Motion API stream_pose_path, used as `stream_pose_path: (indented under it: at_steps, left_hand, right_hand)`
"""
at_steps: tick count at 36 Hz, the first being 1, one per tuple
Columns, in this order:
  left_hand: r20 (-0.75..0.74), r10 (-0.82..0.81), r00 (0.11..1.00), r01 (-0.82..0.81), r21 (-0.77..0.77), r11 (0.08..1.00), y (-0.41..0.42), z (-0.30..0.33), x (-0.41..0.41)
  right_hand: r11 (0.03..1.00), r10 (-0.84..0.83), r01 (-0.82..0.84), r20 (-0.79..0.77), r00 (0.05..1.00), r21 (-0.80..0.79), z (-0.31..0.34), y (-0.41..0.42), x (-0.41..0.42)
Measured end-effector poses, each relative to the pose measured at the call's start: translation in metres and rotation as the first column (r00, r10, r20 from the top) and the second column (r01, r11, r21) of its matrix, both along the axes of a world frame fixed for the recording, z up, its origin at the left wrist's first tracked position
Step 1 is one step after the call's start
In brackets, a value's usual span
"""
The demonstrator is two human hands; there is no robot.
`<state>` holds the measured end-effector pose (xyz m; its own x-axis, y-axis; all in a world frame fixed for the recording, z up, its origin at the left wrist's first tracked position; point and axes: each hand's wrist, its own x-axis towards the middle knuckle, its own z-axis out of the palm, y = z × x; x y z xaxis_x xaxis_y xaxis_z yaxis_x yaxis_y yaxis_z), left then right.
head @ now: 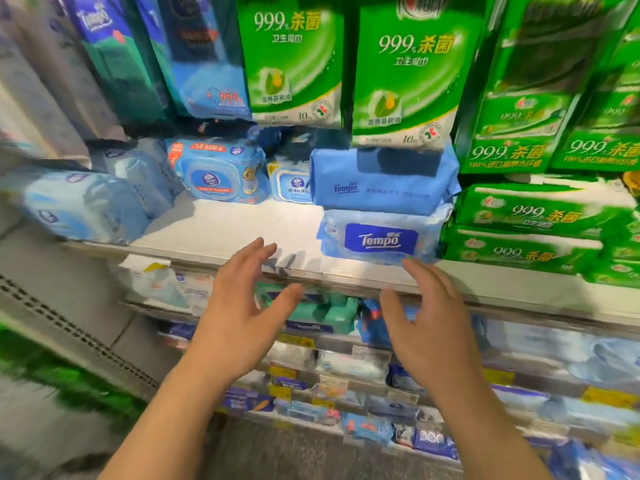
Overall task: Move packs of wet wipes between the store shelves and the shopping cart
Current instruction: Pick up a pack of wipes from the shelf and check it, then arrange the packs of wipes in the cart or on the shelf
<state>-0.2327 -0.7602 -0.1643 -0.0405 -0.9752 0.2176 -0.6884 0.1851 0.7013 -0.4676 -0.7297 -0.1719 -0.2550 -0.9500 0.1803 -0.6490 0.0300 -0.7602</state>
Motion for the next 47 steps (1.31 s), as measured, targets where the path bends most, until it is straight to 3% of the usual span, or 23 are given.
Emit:
stream_pose_path:
  at_steps: [6,12,17,24,31,36,47]
  left_hand:
    - [-0.01,0.013,1.0,-0.013,0.03,0.999,0.029,-0.001,0.033]
    - [0.013,0.057,0.998,-0.058,0.04,0.998,0.078,-0.003,0.079]
    - [0.057,0.218,0.974,-0.223,0.095,0.97,0.132,-0.006,0.138]
    - [0.007,0.416,0.909,-0.412,0.159,0.897,0.217,-0.008,0.215]
    - [0.011,0.596,0.803,-0.582,0.232,0.779,0.289,-0.022,0.281]
    - [0.038,0.721,0.692,-0.694,0.309,0.65,0.331,-0.028,0.317]
    - [0.082,0.859,0.505,-0.826,0.336,0.453,0.384,-0.044,0.381]
  right_hand:
    - [0.989,0.095,-0.086,-0.072,0.993,0.119,0.013,0.02,0.029]
    - [0.982,0.151,-0.128,-0.166,0.975,0.14,0.016,0.047,0.082]
    - [0.958,0.256,-0.222,-0.192,0.947,0.182,0.016,0.072,0.137]
    - [0.884,0.437,-0.372,-0.218,0.873,0.281,0.016,0.105,0.215]
    - [0.817,0.574,-0.504,-0.312,0.757,0.28,0.018,0.134,0.301]
    - [0.742,0.67,-0.594,-0.293,0.683,0.312,0.022,0.152,0.358]
    - [0.499,0.866,-0.764,-0.273,0.419,0.409,0.004,0.161,0.474]
